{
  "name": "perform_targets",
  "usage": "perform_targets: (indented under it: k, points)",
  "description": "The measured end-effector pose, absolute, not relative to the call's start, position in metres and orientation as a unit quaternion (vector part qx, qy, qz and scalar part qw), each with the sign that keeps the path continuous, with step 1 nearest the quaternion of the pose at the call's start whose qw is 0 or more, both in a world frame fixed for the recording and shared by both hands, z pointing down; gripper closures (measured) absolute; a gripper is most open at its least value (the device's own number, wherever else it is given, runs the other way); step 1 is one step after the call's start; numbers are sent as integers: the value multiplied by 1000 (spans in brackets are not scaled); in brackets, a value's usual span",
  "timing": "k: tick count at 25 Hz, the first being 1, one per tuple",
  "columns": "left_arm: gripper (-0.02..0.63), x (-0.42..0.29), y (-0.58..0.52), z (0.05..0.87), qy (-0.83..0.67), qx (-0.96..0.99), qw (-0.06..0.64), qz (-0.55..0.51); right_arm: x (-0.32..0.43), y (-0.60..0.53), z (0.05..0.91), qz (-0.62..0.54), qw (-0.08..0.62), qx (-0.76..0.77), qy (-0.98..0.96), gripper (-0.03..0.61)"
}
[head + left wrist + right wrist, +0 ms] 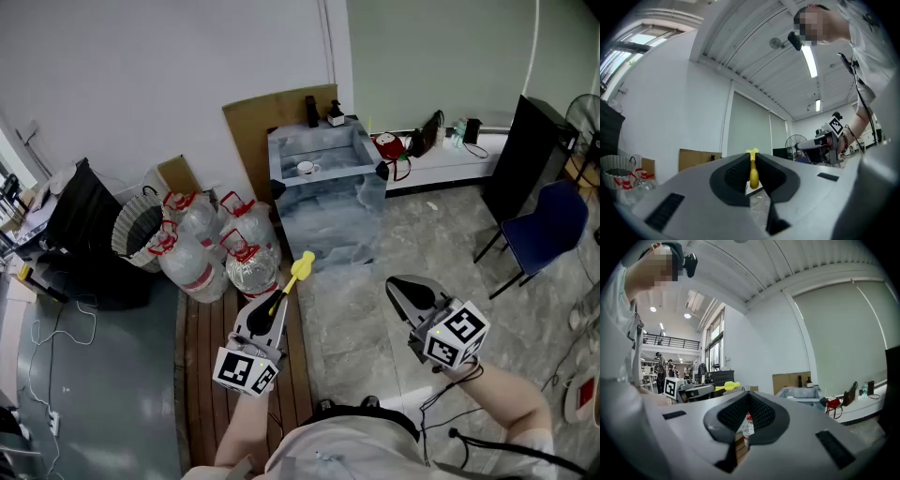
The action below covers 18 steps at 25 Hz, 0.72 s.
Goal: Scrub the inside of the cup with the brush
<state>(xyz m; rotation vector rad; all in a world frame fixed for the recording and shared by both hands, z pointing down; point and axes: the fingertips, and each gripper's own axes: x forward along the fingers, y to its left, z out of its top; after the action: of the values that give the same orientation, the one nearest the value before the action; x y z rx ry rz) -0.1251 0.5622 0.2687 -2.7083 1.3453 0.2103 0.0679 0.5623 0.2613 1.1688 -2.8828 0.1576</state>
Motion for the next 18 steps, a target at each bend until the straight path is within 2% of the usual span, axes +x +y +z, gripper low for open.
perform_targets:
  k: [18]
  points:
    - [578, -153, 555, 275, 392, -917, 52, 56, 40, 557, 258, 51, 12, 399, -915, 561]
